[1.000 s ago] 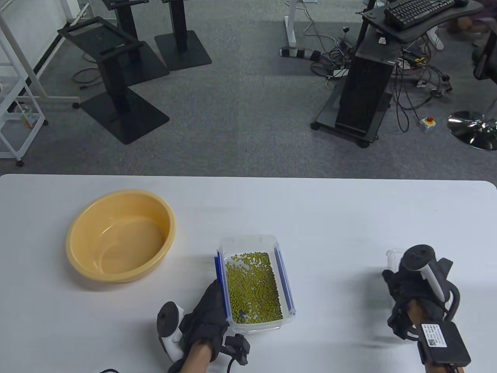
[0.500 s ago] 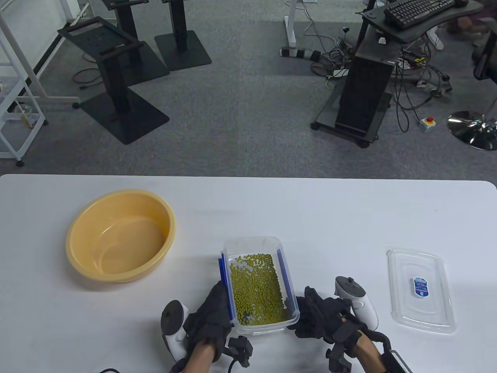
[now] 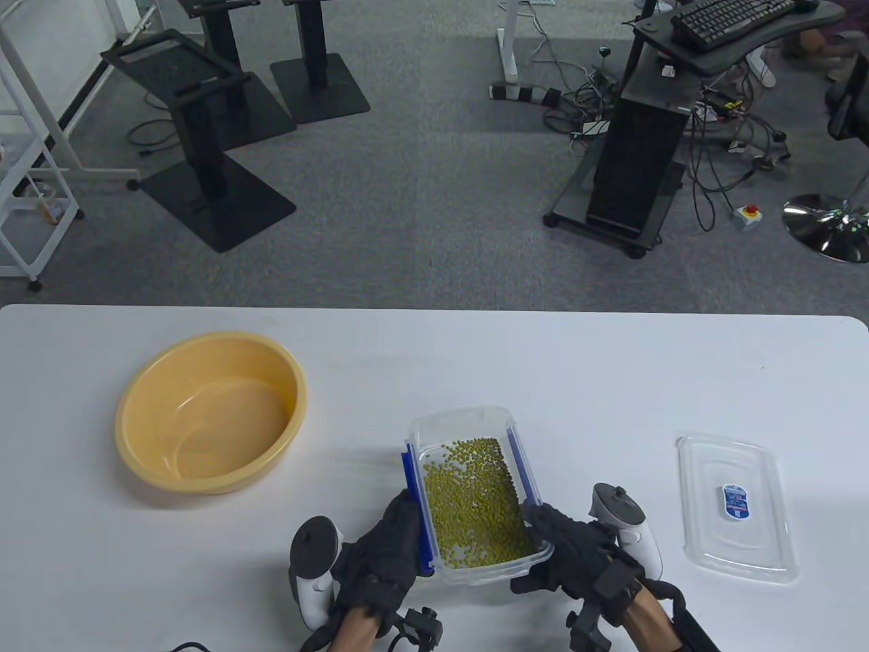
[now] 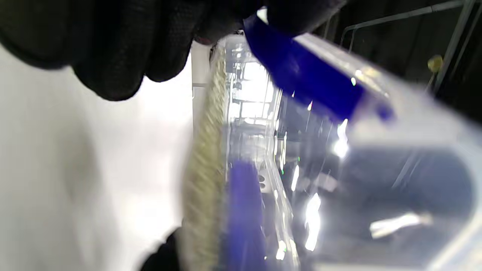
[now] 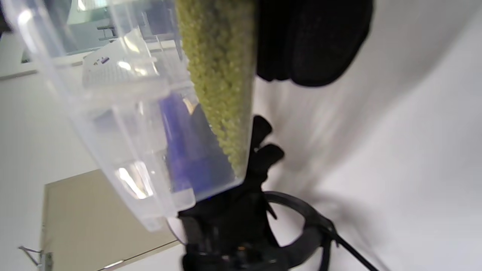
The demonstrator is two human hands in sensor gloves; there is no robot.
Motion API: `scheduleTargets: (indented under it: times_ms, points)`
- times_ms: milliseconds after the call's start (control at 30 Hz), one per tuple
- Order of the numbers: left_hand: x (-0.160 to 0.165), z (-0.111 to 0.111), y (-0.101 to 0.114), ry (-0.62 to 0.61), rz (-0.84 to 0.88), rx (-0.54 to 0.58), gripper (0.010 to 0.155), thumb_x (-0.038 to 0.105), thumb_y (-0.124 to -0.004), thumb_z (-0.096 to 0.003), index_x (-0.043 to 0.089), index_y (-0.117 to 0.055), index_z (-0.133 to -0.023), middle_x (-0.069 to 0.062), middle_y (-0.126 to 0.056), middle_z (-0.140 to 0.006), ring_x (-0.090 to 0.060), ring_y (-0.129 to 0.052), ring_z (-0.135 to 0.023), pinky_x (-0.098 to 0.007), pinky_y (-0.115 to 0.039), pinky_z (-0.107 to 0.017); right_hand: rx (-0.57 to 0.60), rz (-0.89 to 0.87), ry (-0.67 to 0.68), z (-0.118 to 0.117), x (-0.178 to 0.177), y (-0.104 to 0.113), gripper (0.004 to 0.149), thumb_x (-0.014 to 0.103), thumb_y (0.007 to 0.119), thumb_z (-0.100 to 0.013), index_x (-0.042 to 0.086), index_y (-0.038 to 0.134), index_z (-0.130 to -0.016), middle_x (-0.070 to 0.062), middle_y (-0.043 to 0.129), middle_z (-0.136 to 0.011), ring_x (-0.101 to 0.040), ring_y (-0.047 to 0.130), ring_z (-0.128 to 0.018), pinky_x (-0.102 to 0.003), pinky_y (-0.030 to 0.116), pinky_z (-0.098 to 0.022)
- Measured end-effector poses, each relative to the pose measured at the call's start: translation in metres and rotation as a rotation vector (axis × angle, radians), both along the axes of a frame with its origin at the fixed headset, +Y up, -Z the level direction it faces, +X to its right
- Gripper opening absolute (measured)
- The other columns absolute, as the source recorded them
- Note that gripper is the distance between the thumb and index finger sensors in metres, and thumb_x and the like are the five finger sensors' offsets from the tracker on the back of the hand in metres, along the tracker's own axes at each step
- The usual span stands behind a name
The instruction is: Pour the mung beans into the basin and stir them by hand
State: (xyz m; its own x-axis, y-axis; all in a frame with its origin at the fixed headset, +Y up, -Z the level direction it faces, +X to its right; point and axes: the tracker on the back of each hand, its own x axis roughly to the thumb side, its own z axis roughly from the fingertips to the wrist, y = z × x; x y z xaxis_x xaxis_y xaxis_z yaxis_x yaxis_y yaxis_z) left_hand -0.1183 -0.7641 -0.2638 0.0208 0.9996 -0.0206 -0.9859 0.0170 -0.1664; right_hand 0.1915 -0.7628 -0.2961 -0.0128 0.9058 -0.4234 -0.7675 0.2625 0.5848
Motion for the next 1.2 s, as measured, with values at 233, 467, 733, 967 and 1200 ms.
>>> scheduleTargets:
  times_ms: [233, 467, 733, 967, 1200]
  points:
    - [-0.031, 0.007, 0.033, 0.083, -0.222, 0.12, 0.079, 0.052, -0.062, -0.0593, -0.004, -0.048, -0.113, -0.047, -0.064, -0.095, -0.063, -0.081, -0.067, -0.06, -0.077, -0.031, 0.078, 0.119, -0.355, -0.014, 0.076, 0.015, 0.102, 0.064, 0.064, -0.036, -0.002, 0.011, -0.093, -0.03, 0.046, -0.085, -0.045, 0.076, -0.07, -0.05, 0.077, -0.045]
    - [-0.1, 0.008, 0.075, 0.441, -0.334, 0.137, 0.072, 0.045, -0.06, -0.06, -0.001, -0.048, -0.114, -0.041, -0.039, -0.108, -0.066, -0.051, -0.091, -0.072, -0.053, -0.059, 0.073, 0.127, -0.615, -0.015, 0.132, 0.024, 0.101, 0.062, 0.065, -0.036, -0.003, 0.013, -0.094, -0.031, 0.046, -0.086, -0.046, 0.076, -0.071, -0.051, 0.077, -0.046]
    - [-0.226, -0.01, 0.05, 0.748, -0.697, -0.432, 0.089, 0.057, -0.056, -0.0588, 0.006, -0.001, -0.106, -0.037, 0.006, -0.103, -0.062, -0.021, -0.099, -0.076, -0.042, -0.061, 0.077, 0.112, -0.697, -0.015, 0.156, 0.027, 0.101, 0.063, 0.065, -0.037, -0.004, 0.015, -0.094, -0.032, 0.047, -0.086, -0.046, 0.077, -0.07, -0.051, 0.077, -0.045]
    - [-0.248, -0.013, -0.003, 0.905, -0.083, -0.448, 0.098, 0.056, -0.07, -0.058, 0.006, 0.003, -0.102, -0.053, -0.026, -0.098, -0.049, -0.094, -0.055, -0.05, -0.084, -0.022, 0.086, 0.145, -0.7, -0.017, 0.16, 0.027, 0.101, 0.063, 0.065, -0.036, -0.004, 0.017, -0.094, -0.032, 0.049, -0.085, -0.046, 0.079, -0.068, -0.051, 0.078, -0.043]
    - [-0.239, -0.017, 0.012, 0.985, -0.149, -0.333, 0.072, 0.018, -0.07, -0.0514, 0.004, -0.025, -0.105, -0.046, -0.063, -0.09, -0.045, -0.101, -0.024, -0.043, -0.088, -0.01, 0.075, 0.159, -0.7, -0.02, 0.161, 0.025, 0.101, 0.063, 0.065, -0.036, -0.004, 0.017, -0.094, -0.032, 0.048, -0.085, -0.046, 0.079, -0.068, -0.051, 0.078, -0.044]
